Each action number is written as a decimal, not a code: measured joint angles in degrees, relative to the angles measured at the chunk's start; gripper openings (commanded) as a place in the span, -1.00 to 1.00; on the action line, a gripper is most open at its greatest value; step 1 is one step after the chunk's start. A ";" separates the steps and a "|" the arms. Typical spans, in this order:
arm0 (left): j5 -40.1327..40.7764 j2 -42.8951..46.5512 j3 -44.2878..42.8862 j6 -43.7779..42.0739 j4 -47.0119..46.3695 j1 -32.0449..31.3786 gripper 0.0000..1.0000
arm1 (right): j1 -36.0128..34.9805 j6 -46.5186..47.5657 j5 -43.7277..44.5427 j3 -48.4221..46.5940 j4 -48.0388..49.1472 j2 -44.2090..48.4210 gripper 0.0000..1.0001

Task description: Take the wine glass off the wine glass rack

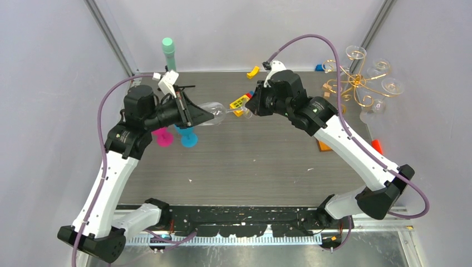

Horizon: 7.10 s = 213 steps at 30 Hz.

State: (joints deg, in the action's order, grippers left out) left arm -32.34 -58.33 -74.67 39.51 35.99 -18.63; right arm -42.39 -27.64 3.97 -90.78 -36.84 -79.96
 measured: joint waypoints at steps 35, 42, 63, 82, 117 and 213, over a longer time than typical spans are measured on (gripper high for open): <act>24.33 -35.71 -24.41 -19.19 27.02 -7.74 -1.00 | -0.31 5.22 22.29 -2.67 -16.02 1.70 0.26; 28.35 -44.63 -28.61 -18.99 28.02 -8.83 -1.00 | -0.31 6.60 25.53 -3.65 -18.64 5.92 0.27; 32.41 -47.89 -27.02 -19.43 26.12 -10.93 -0.20 | -0.31 6.73 28.39 -4.68 -21.75 9.18 0.27; 35.36 -25.07 -26.32 -23.10 25.81 -10.93 0.99 | -0.09 12.66 38.66 -17.84 -26.67 3.32 0.34; 28.79 -9.99 -9.94 -26.21 20.44 -10.95 0.99 | 30.58 55.25 59.95 -45.33 -11.43 -34.18 0.29; 15.47 -15.91 -7.80 -17.40 24.06 -10.95 0.96 | 42.07 49.07 51.95 -16.22 -20.85 -9.03 0.20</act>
State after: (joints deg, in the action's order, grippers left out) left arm -16.86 -74.24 -82.48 22.11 60.05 -29.58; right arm -0.32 21.43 55.92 -107.00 -57.69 -88.99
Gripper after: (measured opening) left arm 0.981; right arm 0.622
